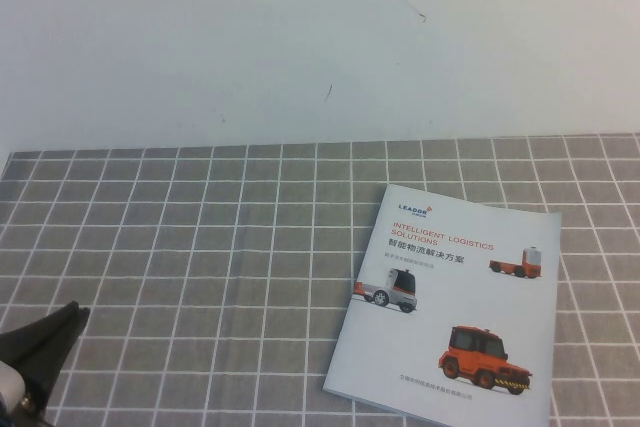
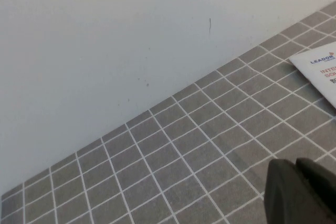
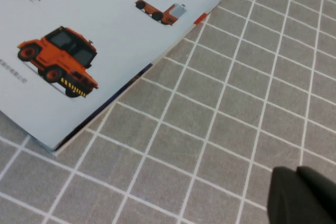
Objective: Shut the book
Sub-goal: 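Close the open booklet and leave it lying on the table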
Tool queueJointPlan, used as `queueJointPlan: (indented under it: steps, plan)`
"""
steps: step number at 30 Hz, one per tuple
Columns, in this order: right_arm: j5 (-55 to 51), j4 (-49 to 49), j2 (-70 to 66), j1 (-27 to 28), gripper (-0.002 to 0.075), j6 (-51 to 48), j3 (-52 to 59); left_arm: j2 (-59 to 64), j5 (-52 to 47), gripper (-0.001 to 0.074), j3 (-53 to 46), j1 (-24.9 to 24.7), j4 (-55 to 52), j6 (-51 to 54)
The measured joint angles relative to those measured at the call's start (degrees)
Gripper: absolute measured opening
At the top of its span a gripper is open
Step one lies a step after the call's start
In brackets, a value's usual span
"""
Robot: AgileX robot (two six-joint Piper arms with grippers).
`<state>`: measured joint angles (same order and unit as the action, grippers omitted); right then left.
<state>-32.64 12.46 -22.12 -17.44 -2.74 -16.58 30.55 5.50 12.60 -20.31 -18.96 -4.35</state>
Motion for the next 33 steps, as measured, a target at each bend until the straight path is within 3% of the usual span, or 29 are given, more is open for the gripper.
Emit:
queueJointPlan:
  steps: [15,29,30,33]
  plan:
    - [-0.5,-0.2,0.0,0.0,-0.0003,0.0,0.0,-5.3,-1.1,-0.0004,-2.7,0.3,0.0,0.0]
    - [-1.1,-0.2,0.0,0.0,-0.0003,0.0,0.0,-30.7,-1.5,-0.0004,-13.9,12.8,6.0,-1.1]
    - [-1.2,-0.2,0.0,0.0,-0.0003,0.0,0.0,-31.2,-10.6,-0.0004,-13.9,15.5,10.4,-8.4]
    - [-1.2,-0.2,0.0,0.0,-0.0003,0.0,0.0,-31.3,-15.9,-0.0004,-13.9,15.5,19.4,-1.0]
